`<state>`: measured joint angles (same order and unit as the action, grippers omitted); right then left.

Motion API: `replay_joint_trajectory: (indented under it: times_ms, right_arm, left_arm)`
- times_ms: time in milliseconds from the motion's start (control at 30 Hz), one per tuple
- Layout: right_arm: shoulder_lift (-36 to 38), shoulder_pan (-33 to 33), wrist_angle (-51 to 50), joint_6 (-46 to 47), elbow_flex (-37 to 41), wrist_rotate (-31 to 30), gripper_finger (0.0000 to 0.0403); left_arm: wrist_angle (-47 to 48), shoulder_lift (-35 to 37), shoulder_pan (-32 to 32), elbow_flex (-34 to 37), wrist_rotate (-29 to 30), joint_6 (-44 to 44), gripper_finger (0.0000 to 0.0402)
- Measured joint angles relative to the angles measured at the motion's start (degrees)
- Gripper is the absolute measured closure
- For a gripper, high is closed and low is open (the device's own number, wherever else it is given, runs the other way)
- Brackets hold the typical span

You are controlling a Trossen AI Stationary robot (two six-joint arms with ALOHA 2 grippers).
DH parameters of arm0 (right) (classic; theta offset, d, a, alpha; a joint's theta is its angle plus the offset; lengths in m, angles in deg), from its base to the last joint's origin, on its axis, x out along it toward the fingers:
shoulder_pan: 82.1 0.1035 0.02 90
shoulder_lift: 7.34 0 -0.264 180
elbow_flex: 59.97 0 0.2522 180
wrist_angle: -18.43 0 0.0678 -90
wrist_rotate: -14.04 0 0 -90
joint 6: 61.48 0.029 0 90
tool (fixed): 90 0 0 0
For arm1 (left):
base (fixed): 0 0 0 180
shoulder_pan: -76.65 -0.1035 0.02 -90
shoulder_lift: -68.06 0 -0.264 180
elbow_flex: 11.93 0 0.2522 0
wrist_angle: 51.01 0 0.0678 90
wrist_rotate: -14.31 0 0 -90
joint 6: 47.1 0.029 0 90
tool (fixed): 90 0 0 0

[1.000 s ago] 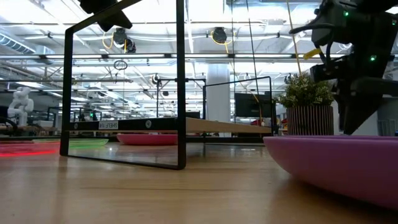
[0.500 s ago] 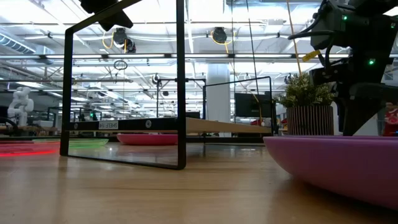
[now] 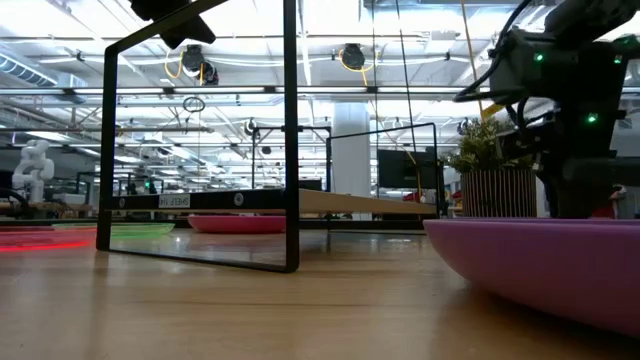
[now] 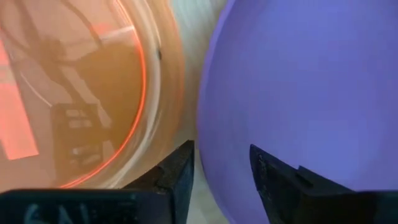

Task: Place and stack plates onto a shelf
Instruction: Put the top violet plate on the shelf

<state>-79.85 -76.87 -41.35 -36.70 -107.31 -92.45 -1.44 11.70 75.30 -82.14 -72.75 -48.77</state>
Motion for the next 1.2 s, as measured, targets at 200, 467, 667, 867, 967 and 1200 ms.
replay_joint_trajectory:
  times_ms: [200,467,667,867,967,1200]
  right_arm:
    - [-2.25,-0.52,0.05,-0.29,0.00,0.17,0.0334]
    - [-2.07,-0.56,-0.27,-0.52,-0.02,-0.73,0.0394]
    - [-1.94,-0.54,-0.23,-0.37,-0.10,-0.49,0.0398]
    - [-1.94,-0.54,-3.76,1.50,-3.33,-2.79,0.0401]
    - [-1.94,-0.54,-6.27,3.14,-5.72,-3.28,0.0401]
    - [-1.97,0.16,-10.52,5.96,-10.35,-3.97,0.0402]
  left_arm:
    - [-0.14,0.00,0.00,0.00,0.00,0.00,0.0398]
    - [-0.12,0.00,0.00,0.00,0.01,0.02,0.0398]
    - [-1.03,0.00,0.00,0.00,0.00,0.33,0.0398]
    - [-2.18,0.00,0.00,0.02,0.00,0.44,0.0398]
    - [-2.50,0.00,-0.01,0.02,0.00,0.43,0.0398]
    - [-2.48,0.00,0.20,0.02,0.00,0.15,0.0398]
